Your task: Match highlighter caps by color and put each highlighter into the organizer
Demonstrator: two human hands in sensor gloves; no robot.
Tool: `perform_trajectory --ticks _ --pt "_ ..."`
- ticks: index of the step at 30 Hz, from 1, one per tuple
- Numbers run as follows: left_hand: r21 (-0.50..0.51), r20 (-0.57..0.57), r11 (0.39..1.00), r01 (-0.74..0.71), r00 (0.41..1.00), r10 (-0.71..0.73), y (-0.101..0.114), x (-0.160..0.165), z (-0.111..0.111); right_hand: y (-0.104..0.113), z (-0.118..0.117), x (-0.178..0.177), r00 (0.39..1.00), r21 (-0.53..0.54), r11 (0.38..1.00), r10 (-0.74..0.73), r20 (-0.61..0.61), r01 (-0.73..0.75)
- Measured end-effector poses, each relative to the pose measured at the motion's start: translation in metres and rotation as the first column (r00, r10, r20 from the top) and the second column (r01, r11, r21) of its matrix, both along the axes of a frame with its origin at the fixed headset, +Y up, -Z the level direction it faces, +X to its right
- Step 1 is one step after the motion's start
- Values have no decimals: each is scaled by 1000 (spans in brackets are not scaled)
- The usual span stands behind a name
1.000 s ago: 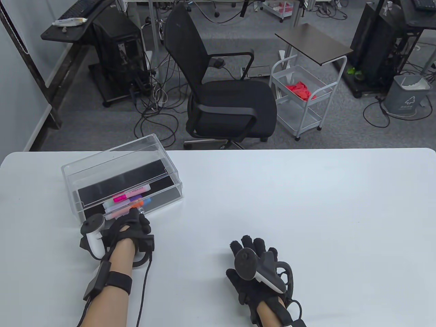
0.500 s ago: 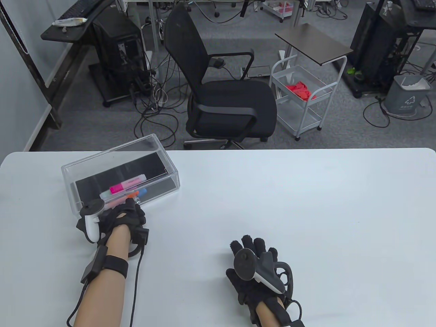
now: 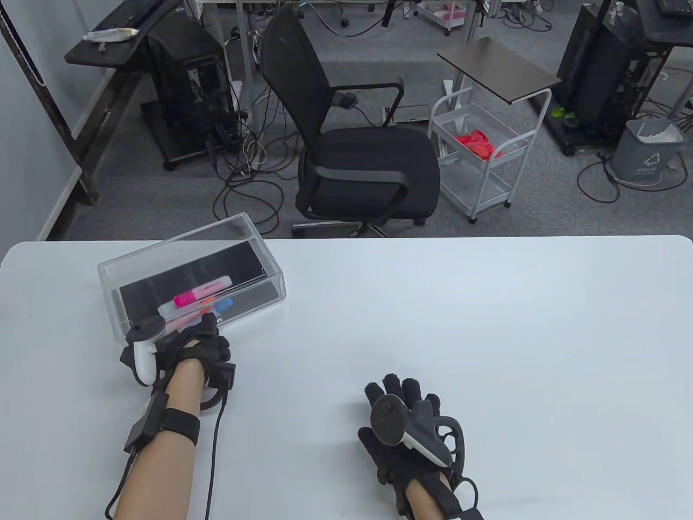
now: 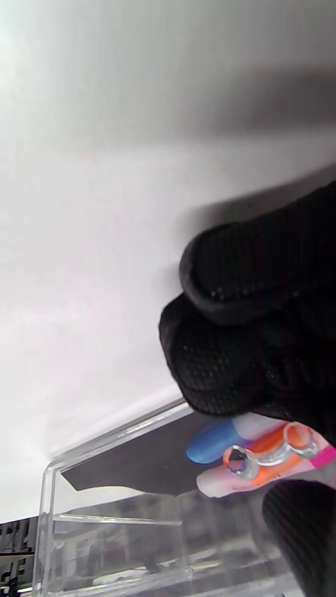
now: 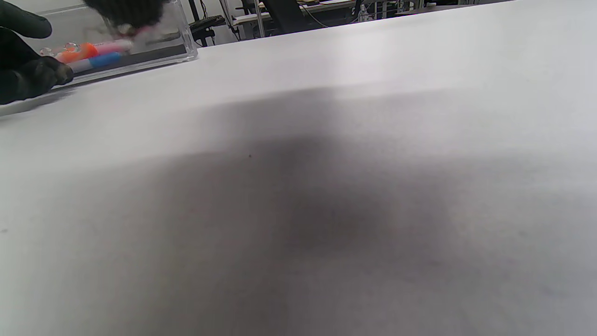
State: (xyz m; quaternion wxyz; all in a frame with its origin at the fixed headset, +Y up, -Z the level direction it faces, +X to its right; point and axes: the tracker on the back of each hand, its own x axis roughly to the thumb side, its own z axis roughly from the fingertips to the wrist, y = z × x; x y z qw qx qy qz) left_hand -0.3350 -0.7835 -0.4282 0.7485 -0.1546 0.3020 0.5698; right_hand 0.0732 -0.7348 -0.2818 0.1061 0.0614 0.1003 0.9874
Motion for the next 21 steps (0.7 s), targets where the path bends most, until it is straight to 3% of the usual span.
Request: perform_trajectory --ticks 3,7,11,13,15,21 --pt "26 -14 997 75 997 -75 12 7 11 1 0 -1 1000 3 1000 -3 -6 3" --pt "95 72 982 164 983 -172 35 20 24 4 2 -1 1000 12 1000 -19 1 19" --pt "213 102 944 253 955 -279 63 35 42 8 5 -1 1000 26 999 -20 8 20" --pt "277 86 894 352 918 -388 78 43 53 9 6 -1 1000 31 999 -19 9 18" --pt "347 75 804 483 840 -537 94 50 65 9 6 -1 1000 28 999 -19 7 19" --pt "511 67 606 609 675 -735 120 68 100 9 7 0 1000 17 1000 -20 19 19"
